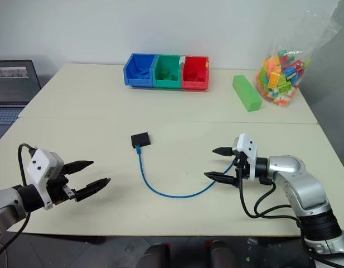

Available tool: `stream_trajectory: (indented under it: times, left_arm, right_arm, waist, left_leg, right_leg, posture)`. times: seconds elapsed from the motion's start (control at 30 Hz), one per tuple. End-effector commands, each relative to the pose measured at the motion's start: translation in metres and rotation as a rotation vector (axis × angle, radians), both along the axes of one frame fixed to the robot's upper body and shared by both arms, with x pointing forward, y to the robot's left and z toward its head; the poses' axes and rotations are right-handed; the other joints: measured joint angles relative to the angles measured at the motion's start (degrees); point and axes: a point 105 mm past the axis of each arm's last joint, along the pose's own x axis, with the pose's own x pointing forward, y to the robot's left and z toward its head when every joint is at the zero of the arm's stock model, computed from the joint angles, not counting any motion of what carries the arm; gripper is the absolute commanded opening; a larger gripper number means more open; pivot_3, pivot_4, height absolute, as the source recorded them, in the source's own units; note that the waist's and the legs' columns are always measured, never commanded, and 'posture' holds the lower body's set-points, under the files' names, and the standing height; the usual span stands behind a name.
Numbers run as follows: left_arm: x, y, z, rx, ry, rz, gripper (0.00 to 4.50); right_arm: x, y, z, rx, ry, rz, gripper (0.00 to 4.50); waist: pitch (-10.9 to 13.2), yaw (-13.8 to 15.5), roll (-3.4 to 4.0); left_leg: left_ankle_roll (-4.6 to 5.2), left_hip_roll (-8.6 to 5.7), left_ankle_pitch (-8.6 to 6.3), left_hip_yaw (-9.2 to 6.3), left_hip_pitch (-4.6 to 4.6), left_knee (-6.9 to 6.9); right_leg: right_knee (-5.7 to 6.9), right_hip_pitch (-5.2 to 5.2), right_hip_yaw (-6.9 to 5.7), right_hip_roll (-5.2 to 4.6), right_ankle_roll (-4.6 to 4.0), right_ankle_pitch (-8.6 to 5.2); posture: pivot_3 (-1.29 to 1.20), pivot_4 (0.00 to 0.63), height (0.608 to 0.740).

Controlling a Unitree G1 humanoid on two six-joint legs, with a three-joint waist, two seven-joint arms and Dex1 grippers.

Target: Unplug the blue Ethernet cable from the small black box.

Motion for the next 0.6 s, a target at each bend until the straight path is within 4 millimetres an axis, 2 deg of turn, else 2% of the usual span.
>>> stream_trajectory:
  times: [0.03,0.47,0.6]
  left_arm:
    - [0.001,-0.001,0.009,0.003,-0.041,-0.018,4.5]
    - [-0.002,-0.001,0.008,0.001,-0.039,-0.003,4.5]
    - [-0.005,-0.001,0.009,0.005,-0.044,-0.003,4.5]
  right_arm:
    - [-0.002,0.0,0.013,0.018,-0.048,0.013,4.44]
    - [0.0,0.004,0.014,0.013,-0.052,0.031,4.44]
    - [-0.002,0.015,0.012,0.027,-0.048,0.059,4.44]
  waist:
    - [0.0,0.0,0.0]
    - [0.0,0.0,0.0]
    - [0.0,0.0,0.0]
  left_leg:
    - [0.0,0.0,0.0,0.0,0.0,0.0]
    - [0.0,0.01,0.0,0.0,0.0,0.0]
    - [0.0,0.01,0.0,-0.01,0.0,0.0]
  right_leg:
    - [0.0,0.0,0.0,0.0,0.0,0.0]
    - [0.0,0.0,0.0,0.0,0.0,0.0]
    - [0.0,0.0,0.01,0.0,0.0,0.0]
  posture:
    - [0.0,0.15,0.74]
    - [0.0,0.15,0.74]
    - [0.0,0.15,0.74]
